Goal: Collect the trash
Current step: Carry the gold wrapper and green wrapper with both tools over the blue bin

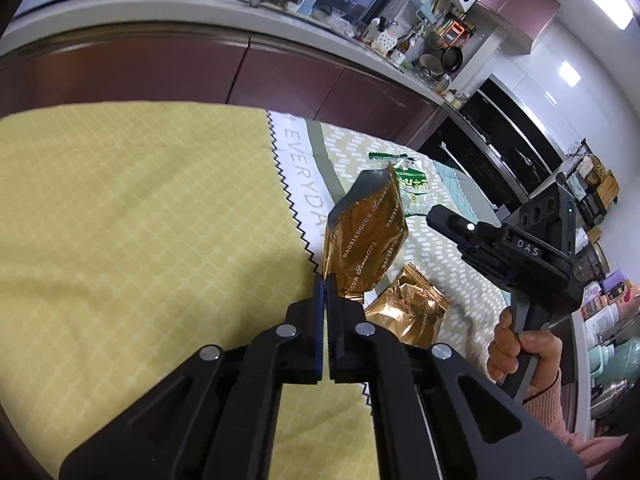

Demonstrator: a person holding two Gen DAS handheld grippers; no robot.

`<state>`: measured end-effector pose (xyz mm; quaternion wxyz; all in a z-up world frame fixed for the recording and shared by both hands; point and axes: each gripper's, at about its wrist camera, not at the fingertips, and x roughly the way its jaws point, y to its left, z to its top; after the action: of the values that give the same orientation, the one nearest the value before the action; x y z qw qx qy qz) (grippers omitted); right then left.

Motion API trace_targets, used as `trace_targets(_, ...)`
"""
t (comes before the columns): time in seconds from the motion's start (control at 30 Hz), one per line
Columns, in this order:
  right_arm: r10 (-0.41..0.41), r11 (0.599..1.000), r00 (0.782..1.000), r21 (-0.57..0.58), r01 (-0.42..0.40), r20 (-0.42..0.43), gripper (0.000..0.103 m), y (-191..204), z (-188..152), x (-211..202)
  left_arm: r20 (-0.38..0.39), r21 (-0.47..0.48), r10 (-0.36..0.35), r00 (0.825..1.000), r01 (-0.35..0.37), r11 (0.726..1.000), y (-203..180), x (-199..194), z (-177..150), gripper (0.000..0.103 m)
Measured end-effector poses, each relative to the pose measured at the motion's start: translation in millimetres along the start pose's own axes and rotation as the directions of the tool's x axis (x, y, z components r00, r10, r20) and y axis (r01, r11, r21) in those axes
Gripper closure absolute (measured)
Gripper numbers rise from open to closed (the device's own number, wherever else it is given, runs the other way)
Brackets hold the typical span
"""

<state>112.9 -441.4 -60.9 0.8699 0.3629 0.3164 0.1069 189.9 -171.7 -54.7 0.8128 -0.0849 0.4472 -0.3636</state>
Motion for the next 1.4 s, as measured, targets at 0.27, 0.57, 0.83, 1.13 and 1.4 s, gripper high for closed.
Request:
trace_targets(0.27,0.041,0.998,0.999,-0.048,-0.041,0.004,0.09,26,-10,-8,0.05,0.042,0.039,0.998,-0.041,0.998,4,-46,-11,0.101)
trace_targets(0.57,0.099,0.989,0.995,-0.111,-0.101,-0.021,0.09,64,-25,-4,0.123,0.042,0.086,0.989,-0.091,0.995,21,-110,-34,0.101)
trace_targets(0.83,0.145,0.973,0.987,-0.172,-0.155,-0.066,0.09,104,-43,10,0.205,0.026,0.146,0.968,-0.154,0.988,39,-164,-47,0.101)
trace_targets(1.13,0.186,0.954,0.974,-0.215,-0.21,-0.127,0.09,141,-63,28,0.256,-0.023,0.212,0.943,-0.213,0.977,61,-216,-69,0.101)
trace_targets(1.4,0.212,0.93,0.955,-0.257,-0.263,-0.209,0.091,177,-86,52,0.285,-0.081,0.259,0.923,-0.246,0.966,84,-255,-90,0.101)
